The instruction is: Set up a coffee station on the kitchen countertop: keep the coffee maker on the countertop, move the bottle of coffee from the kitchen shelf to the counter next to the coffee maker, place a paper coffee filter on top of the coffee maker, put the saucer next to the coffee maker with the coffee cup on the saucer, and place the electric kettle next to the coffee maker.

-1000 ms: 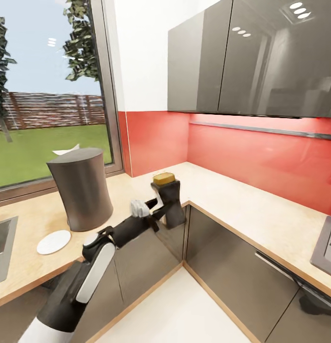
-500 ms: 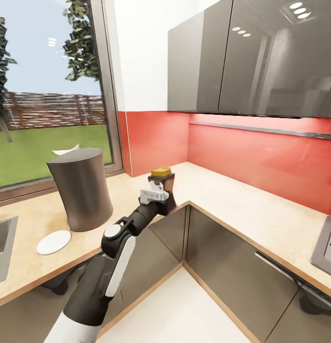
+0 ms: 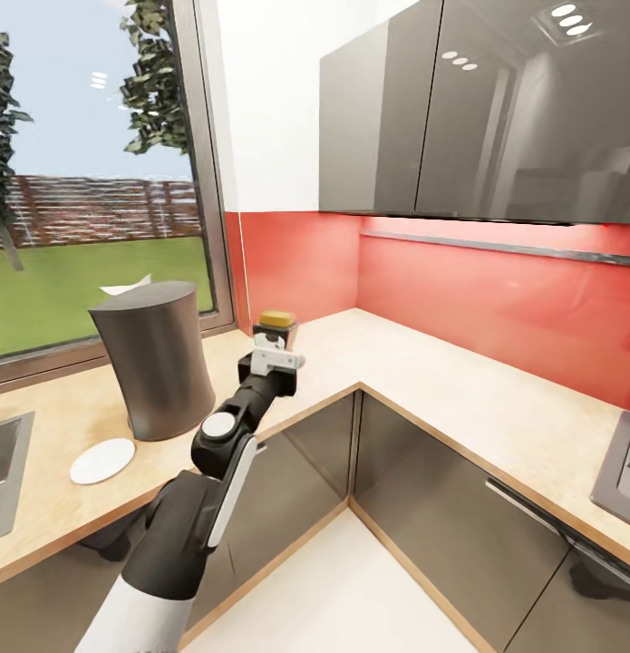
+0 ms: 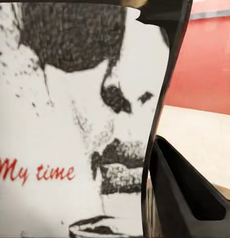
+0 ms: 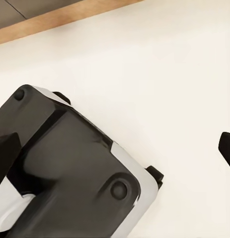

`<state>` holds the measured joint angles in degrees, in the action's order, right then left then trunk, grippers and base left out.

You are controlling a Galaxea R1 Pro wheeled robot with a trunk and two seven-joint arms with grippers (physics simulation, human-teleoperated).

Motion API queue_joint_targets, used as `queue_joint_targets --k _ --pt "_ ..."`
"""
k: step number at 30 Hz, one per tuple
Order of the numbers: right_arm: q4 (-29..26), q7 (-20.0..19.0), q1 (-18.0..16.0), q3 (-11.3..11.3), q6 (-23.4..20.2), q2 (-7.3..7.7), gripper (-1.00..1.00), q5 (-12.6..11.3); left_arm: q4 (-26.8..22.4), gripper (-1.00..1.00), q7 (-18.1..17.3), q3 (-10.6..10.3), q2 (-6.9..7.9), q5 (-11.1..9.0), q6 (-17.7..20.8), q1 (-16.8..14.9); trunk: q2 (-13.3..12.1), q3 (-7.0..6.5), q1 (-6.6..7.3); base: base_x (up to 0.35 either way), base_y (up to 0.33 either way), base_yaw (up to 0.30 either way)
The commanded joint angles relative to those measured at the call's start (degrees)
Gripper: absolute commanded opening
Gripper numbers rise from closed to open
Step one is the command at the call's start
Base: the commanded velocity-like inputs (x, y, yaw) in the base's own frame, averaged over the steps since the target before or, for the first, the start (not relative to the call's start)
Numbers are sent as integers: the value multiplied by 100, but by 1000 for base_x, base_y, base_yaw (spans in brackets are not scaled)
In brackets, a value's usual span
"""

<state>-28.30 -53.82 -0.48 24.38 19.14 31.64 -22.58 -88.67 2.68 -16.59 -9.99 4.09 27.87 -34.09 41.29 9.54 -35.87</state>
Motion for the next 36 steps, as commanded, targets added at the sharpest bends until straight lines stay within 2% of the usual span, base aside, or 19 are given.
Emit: queue_joint_targets --k 1,4,5,10,23,36 --pt "0 8 -5 39 29 4 100 -37 -6 -100 57 5 0 69 42 -6 8 9 -2 0 0 0" --pt "0 18 -5 35 29 -13 100 -36 -3 -100 186 169 0 135 54 -9 8 9 -2 0 0 0" --pt "1 24 -5 30 30 -20 100 -36 -2 -100 230 370 0 153 60 -11 8 9 -2 0 0 0" --pt "7 28 -5 24 36 -25 100 -36 -1 -100 275 591 0 168 47 -12 8 9 -2 0 0 0" --pt "0 11 -5 57 21 -33 100 -36 4 -100 276 673 0 161 34 -14 8 9 -2 7 -46 2" --pt "0 13 -5 58 26 -35 100 -36 -1 -100 273 657 0 154 34 -14 8 9 -2 3 -18 99"
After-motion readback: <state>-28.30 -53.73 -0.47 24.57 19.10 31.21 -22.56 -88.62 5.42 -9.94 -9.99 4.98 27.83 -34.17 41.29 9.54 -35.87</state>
